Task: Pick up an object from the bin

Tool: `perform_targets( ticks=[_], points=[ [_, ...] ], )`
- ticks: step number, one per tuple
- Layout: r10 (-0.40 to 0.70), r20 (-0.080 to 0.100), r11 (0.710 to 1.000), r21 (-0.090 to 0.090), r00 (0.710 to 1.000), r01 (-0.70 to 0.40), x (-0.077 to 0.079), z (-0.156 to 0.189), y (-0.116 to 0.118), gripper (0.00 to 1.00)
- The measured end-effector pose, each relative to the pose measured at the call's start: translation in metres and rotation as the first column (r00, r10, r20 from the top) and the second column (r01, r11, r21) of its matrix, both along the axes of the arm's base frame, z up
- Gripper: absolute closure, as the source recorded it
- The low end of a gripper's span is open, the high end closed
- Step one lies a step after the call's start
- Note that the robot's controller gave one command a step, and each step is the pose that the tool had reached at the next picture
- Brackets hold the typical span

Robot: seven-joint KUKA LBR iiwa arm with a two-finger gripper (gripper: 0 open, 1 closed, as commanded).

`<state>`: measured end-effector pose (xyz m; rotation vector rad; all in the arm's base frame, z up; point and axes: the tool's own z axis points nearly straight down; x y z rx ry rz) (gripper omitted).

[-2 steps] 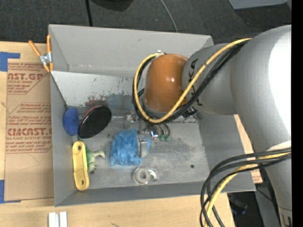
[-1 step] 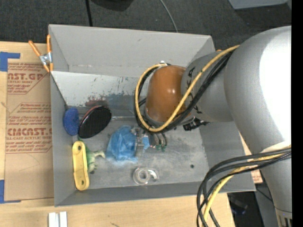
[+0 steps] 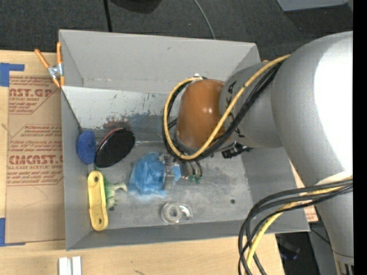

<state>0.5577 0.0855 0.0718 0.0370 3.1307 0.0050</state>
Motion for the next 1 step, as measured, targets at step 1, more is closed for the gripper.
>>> perform_targets(
  ticks=[1],
  points=[
    [0.002,0.000,1.000,0.000,1.000,-0.002,-0.0001,0.0002,-0.0001,1.00]
  ],
)
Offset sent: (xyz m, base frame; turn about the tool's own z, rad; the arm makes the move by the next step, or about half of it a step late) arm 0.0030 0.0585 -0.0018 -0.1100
